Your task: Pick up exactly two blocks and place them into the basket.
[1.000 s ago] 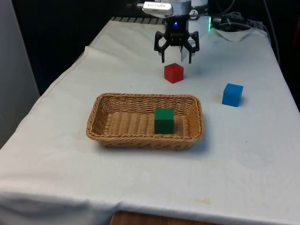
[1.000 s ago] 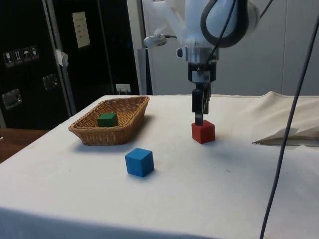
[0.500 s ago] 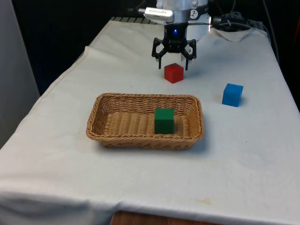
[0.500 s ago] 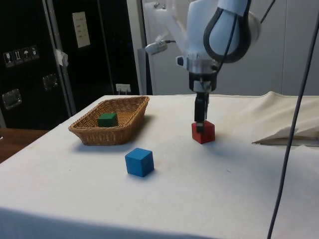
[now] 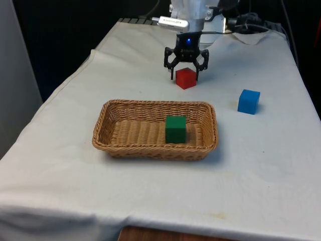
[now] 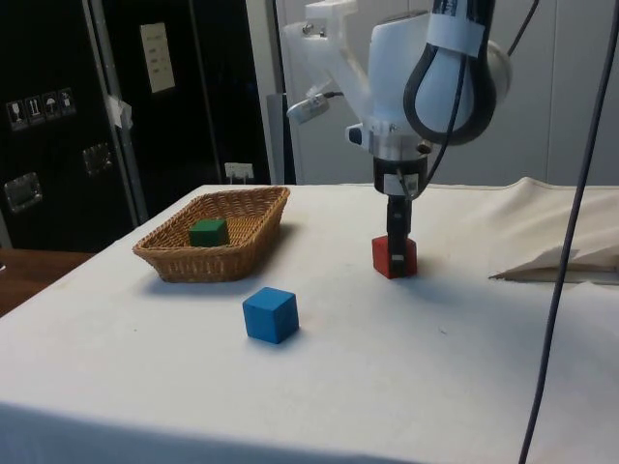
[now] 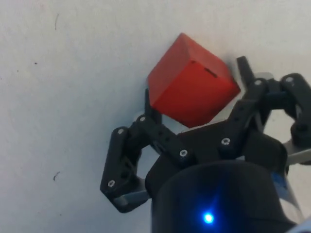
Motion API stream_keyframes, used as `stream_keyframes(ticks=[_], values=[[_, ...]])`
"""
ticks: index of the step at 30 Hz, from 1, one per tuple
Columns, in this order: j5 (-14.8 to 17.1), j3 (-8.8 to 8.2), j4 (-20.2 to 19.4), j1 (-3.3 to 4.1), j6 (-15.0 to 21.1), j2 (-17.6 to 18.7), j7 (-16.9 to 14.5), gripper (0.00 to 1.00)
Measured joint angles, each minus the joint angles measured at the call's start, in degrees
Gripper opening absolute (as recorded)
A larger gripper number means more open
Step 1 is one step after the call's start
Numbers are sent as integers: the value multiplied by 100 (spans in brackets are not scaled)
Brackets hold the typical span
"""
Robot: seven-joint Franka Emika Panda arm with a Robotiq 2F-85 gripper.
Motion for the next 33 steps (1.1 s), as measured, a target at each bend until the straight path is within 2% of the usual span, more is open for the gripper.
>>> stream_keyframes(ticks=[3, 4, 7, 17, 24, 33], values=[[0, 0, -6, 0, 0, 0, -17, 26], [0, 0, -6, 0, 0, -6, -23, 21], [0, 0, -17, 0, 6, -17, -34, 16], [0, 6, -17, 0, 23, -57, -46, 16], [-11, 11, -63, 0, -120, -378, -46, 16], [-34, -17, -34, 0, -493, -865, -46, 16]])
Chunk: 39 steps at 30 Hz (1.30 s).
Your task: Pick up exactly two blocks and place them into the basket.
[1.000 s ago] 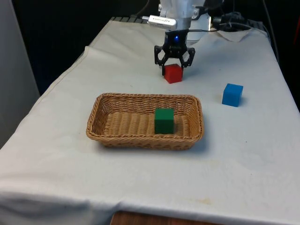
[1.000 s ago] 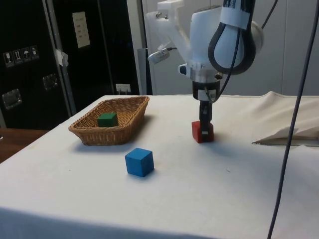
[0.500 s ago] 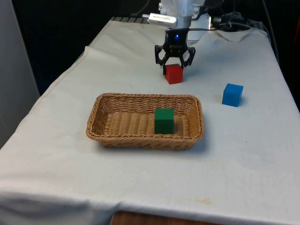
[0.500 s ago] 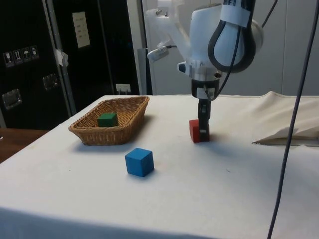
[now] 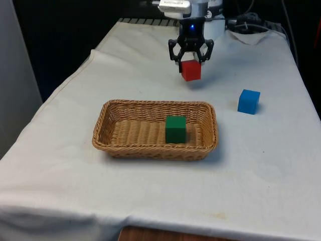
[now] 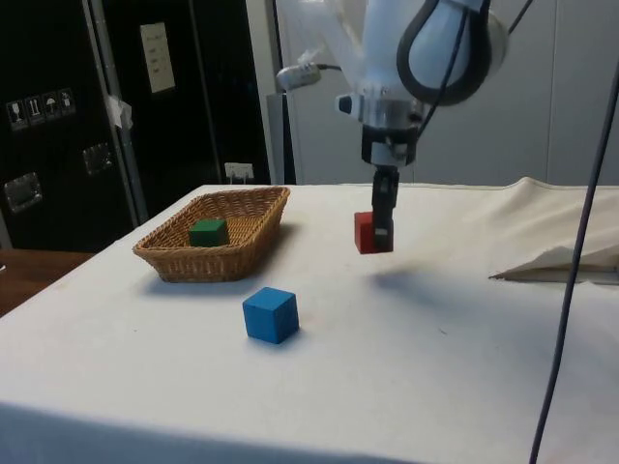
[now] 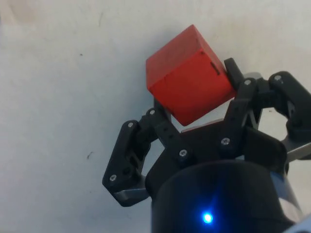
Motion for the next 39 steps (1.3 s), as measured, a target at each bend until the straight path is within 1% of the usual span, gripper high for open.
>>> stream_keyframes(ticks=[1, 4, 5, 9, 10, 14, 15, 16, 19, 21, 24, 26, 27, 29, 32, 33, 38, 39], values=[[0, -11, 46, 0, -97, -86, 0, 16], [0, -17, 166, 0, -281, -183, 11, 16], [0, -17, 166, 0, -281, -183, 11, 16], [0, -23, 350, -6, -527, -286, 29, 16], [0, -23, 435, -6, -642, -338, 34, 16], [0, -23, 590, -11, -819, -401, 46, 16], [0, -23, 642, -11, -888, -418, 52, 16], [0, -23, 762, -11, -1031, -458, 52, 16], [0, -23, 934, -11, -1255, -487, 52, 16], [0, -23, 1054, -11, -1381, -487, 52, 16], [0, -23, 1117, -11, -1444, -487, 52, 16], [0, -23, 1243, -11, -1581, -481, 52, 16], [0, -23, 1375, -11, -1707, -447, 52, 16], [0, -23, 1518, -11, -1833, -390, 52, 16], [0, -23, 1673, -11, -1942, -315, 52, 16], [6, -17, 1828, -11, -2045, -235, 52, 16], [23, -34, 2183, -23, -2252, -11, 34, 16], [23, -34, 2183, -23, -2252, -11, 34, 16]])
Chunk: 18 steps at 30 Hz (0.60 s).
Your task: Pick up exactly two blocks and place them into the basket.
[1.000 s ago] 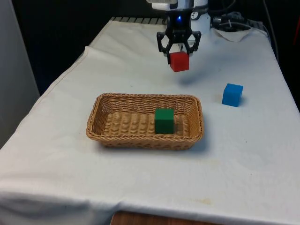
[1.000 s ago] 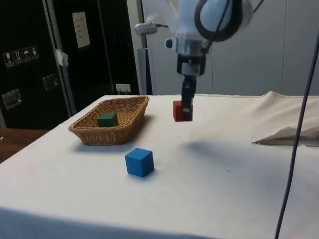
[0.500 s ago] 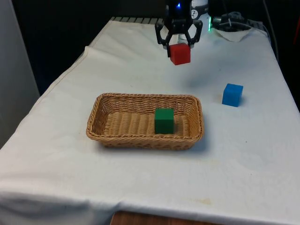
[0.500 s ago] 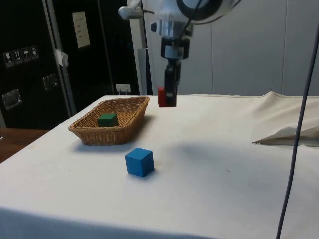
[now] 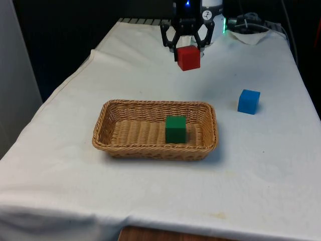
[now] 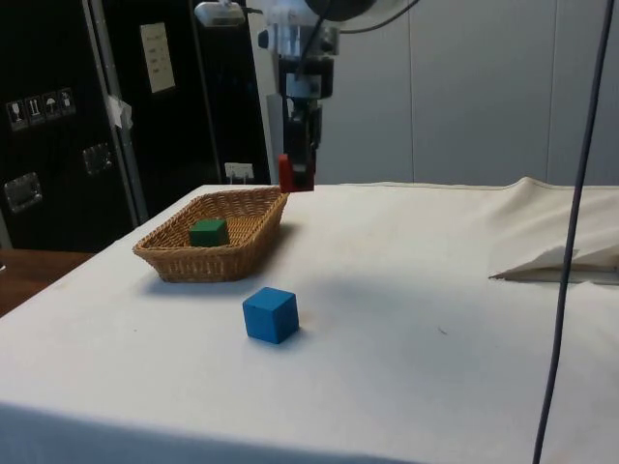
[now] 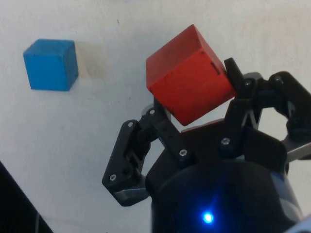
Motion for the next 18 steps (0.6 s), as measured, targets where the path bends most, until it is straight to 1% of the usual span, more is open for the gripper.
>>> stream_keyframes(ticks=[5, 7, 8, 13, 15, 16, 18], values=[[34, -46, 418, -23, -172, 315, -69, 16], [138, -69, 636, -29, -241, 493, -160, 16], [138, -69, 636, -29, -241, 493, -160, 16], [309, -92, 968, -52, -315, 791, -309, 16], [413, -97, 1169, -69, -332, 974, -395, 16], [413, -97, 1169, -69, -332, 974, -395, 16], [487, -97, 1301, -80, -332, 1117, -447, 16]])
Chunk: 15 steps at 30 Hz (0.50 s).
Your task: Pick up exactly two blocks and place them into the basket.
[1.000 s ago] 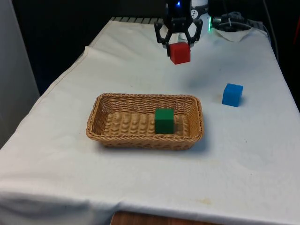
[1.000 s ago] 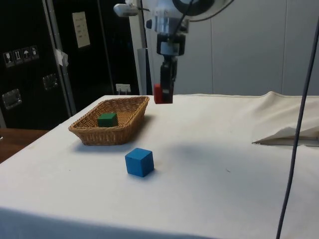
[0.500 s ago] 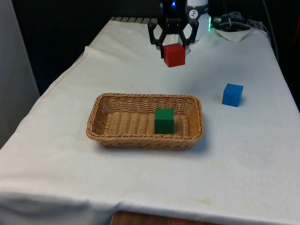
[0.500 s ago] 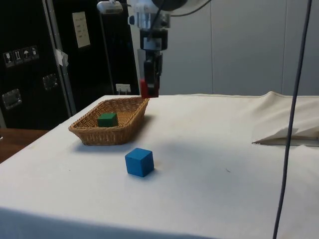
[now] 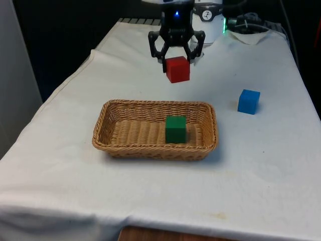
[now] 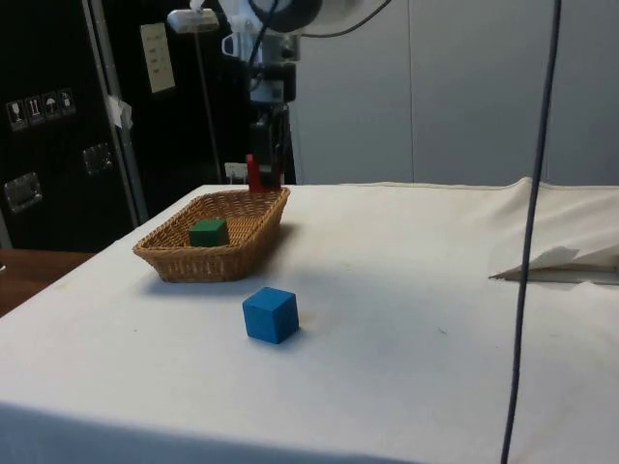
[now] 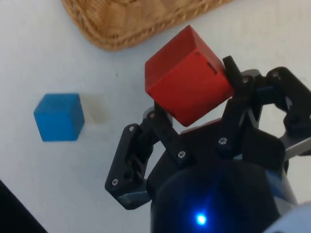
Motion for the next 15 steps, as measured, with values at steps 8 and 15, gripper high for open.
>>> stream_keyframes(ticks=[8, 15], values=[[281, -17, 493, -40, -17, 498, -189, 16], [550, -103, 951, -92, -80, 963, -367, 16]])
